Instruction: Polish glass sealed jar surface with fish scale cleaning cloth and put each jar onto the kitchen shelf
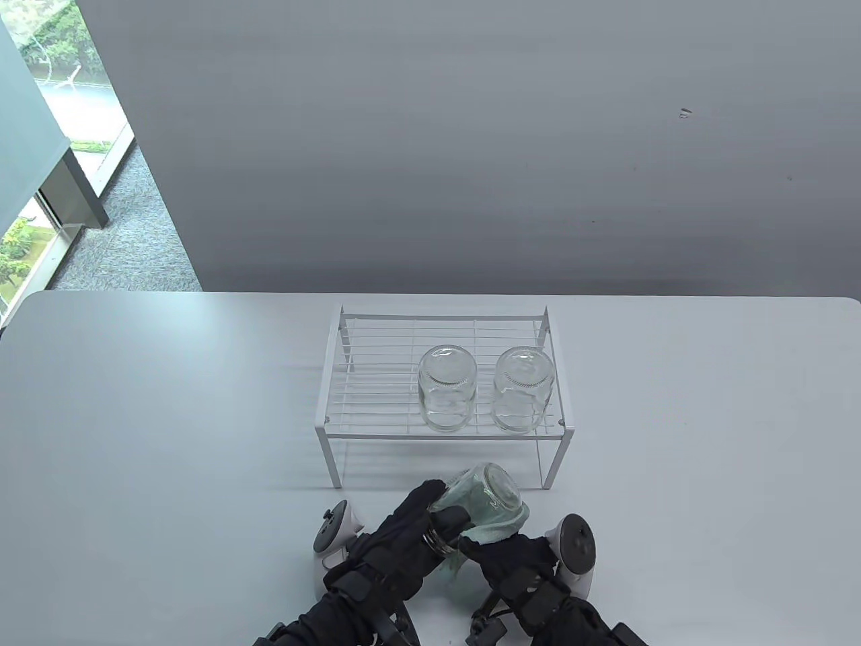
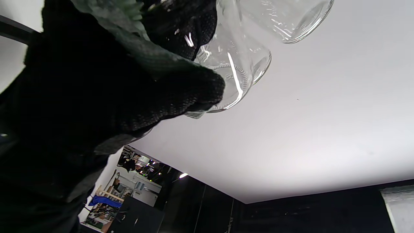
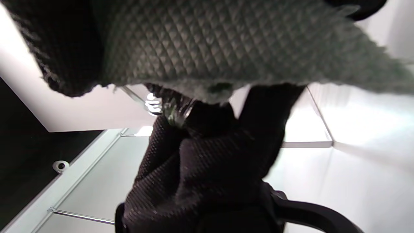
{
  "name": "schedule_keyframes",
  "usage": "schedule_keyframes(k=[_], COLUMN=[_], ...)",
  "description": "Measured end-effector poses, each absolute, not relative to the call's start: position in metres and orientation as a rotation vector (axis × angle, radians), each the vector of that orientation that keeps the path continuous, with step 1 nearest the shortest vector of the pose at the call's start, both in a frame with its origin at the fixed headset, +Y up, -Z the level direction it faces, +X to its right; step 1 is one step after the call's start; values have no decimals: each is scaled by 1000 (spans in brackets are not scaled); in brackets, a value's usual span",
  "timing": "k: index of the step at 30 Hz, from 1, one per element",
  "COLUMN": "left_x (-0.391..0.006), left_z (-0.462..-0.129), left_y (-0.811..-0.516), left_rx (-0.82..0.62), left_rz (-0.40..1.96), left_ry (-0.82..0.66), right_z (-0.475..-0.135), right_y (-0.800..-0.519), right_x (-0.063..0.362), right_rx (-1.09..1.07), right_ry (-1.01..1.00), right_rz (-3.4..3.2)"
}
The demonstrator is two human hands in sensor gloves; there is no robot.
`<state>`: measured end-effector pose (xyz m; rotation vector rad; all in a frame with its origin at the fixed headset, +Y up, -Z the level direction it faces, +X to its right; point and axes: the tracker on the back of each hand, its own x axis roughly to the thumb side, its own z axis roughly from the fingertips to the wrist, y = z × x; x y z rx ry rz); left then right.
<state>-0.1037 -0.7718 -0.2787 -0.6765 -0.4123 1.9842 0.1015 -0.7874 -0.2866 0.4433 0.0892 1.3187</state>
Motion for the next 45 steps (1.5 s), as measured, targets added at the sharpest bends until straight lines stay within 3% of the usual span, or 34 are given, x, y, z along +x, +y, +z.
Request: schedule_keyframes(k=[6,9,13,16,22,28,33,40,45], left_x=[-104,-109,-118,-120,-126,-130,-139,-158,-175], left_z=[-281,-283,-286,-288,-289,-291,-296,-299,-298], left_y=[-771,-767,-753,-749,-752,-763,-762,-739,-708], left_rx=[-689,-657,-461,-376,-412,-501,-476,-248,36], left_rz=[1897,1704,1337,1193,1301,1466,1519,1489,1335], left_ry=[-380,-435,-454,-509,-485,-391,-382,-404,-482], right_z=[-289,-290,-288,-286,-283,-282,-283,-284,-286], right_y=[-780,-777,-775,-773,-771,-762,-756,-754,-756], right_x=[114,118,119,112,104,105,105,108,110], right_rx=[398,361,370,461,457,534,609,722,759], right_ry=[-30,-68,-56,6,64,-7,-60,-38,8], right_rz=[1347,1353,1476,1552,1489,1610,1653,1764,1807])
